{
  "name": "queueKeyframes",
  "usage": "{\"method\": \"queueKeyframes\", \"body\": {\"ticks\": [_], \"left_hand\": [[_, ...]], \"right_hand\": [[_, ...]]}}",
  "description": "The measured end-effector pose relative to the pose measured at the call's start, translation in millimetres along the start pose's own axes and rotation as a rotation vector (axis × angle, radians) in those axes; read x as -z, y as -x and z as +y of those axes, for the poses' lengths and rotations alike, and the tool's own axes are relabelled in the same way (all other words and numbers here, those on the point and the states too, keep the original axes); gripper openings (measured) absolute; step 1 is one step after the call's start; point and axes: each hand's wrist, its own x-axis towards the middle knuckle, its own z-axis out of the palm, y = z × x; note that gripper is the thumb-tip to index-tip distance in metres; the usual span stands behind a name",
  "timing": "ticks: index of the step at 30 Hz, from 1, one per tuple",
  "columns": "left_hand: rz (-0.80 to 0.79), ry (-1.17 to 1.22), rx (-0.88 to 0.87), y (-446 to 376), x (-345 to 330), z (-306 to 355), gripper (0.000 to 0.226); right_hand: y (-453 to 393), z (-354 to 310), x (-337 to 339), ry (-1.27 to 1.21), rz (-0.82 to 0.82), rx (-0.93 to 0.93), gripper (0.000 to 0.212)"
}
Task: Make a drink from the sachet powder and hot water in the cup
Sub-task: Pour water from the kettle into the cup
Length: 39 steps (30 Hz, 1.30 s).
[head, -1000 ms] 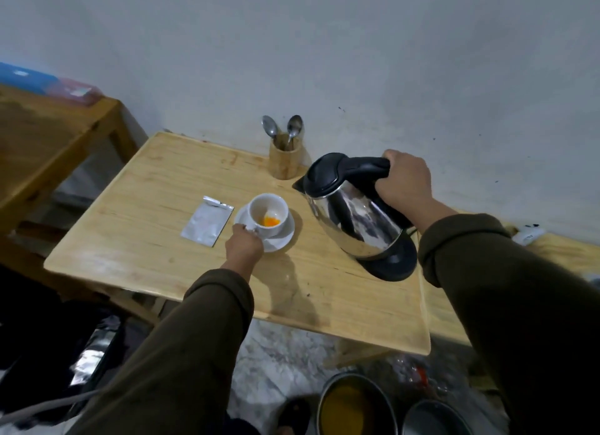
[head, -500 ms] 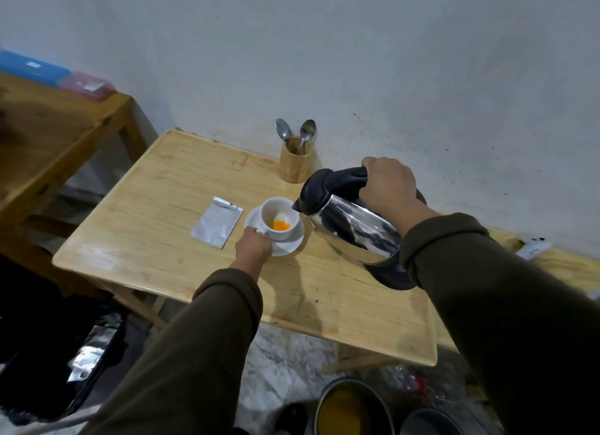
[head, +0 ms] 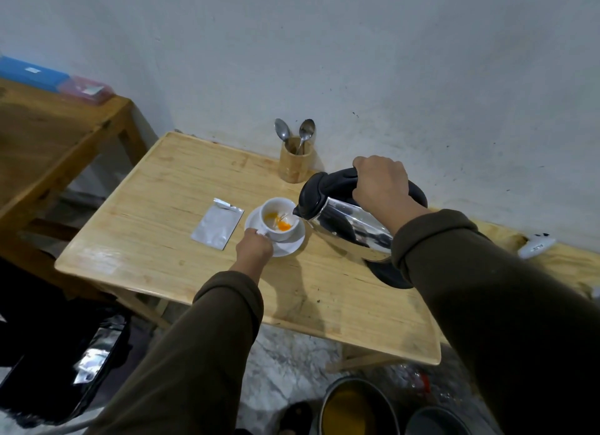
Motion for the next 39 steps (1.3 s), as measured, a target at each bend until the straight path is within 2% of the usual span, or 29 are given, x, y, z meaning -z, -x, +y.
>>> {"method": "queueKeyframes", "body": {"ticks": [39], "left_hand": [[-0.002, 0.130, 0.030, 15, 1, 5, 0.047]], "right_hand": [[4, 2, 0, 0.034, 0.027, -0.027, 0.022]]}}
